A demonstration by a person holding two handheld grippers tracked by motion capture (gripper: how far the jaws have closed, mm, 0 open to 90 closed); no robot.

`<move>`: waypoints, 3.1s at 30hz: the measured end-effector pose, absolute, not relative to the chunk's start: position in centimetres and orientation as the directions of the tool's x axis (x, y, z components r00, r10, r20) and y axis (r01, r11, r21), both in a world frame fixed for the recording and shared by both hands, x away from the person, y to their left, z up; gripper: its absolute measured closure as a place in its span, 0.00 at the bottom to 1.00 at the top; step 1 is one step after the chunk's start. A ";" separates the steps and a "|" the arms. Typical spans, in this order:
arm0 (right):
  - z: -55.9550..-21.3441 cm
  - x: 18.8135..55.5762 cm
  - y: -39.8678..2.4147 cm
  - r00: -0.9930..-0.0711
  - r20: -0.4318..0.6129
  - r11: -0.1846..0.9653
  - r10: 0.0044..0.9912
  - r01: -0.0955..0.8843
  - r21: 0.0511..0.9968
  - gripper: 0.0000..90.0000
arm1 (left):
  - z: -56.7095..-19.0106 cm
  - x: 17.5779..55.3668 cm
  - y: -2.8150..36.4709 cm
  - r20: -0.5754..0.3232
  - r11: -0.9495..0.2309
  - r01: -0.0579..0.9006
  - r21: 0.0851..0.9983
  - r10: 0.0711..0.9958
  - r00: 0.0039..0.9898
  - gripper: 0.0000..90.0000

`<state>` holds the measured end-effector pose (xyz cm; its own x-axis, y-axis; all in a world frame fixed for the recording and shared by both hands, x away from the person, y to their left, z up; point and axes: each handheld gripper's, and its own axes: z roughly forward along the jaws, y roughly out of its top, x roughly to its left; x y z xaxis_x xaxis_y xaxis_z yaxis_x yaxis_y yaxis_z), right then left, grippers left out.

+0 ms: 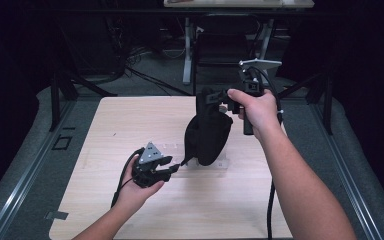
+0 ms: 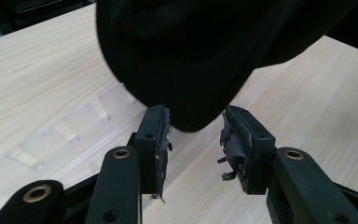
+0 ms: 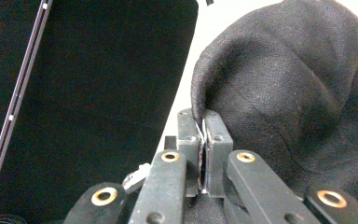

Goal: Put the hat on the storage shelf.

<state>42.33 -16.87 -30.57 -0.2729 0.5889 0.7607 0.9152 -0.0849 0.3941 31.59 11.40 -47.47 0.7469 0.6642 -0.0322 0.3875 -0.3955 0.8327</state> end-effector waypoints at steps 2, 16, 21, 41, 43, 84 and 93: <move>-30.6 42.3 -16.9 -0.272 0.761 -0.087 0.589 0.915 0.395 0.98 | -47.3 31.6 10.9 -0.027 -0.399 0.377 0.836 0.656 0.754 0.67; -30.6 42.3 -16.7 -0.276 0.761 -0.086 0.587 0.913 0.398 0.98 | -45.9 31.8 8.4 0.027 -0.438 0.324 0.838 0.628 0.778 0.74; -30.6 42.3 -16.6 -0.278 0.761 -0.085 0.586 0.913 0.399 0.98 | -45.8 32.0 8.0 0.034 -0.441 0.319 0.839 0.627 0.778 0.82; -29.4 41.3 -17.0 -0.323 0.771 -0.072 0.548 0.901 0.428 0.87 | -45.9 31.6 8.7 0.100 -0.471 0.285 0.835 0.639 0.763 0.92; -29.4 41.2 -17.1 -0.324 0.767 -0.070 0.554 0.900 0.430 0.87 | -45.9 31.6 8.9 0.109 -0.474 0.281 0.834 0.642 0.759 0.92; -31.7 37.6 -22.3 -0.316 0.599 -0.051 0.736 0.857 0.513 0.87 | -51.1 30.9 14.8 0.031 -0.435 0.414 0.800 0.718 0.695 0.75; -33.5 35.9 -22.8 -0.311 0.502 -0.010 0.807 0.843 0.538 0.85 | -51.1 29.9 16.9 0.021 -0.390 0.419 0.820 0.752 0.659 0.64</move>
<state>35.93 -22.79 -33.51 -0.3112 0.8067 0.5024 0.8430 -0.0097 0.5379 29.92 16.86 -51.13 0.6588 0.7520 0.0208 0.4187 -0.3896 0.8203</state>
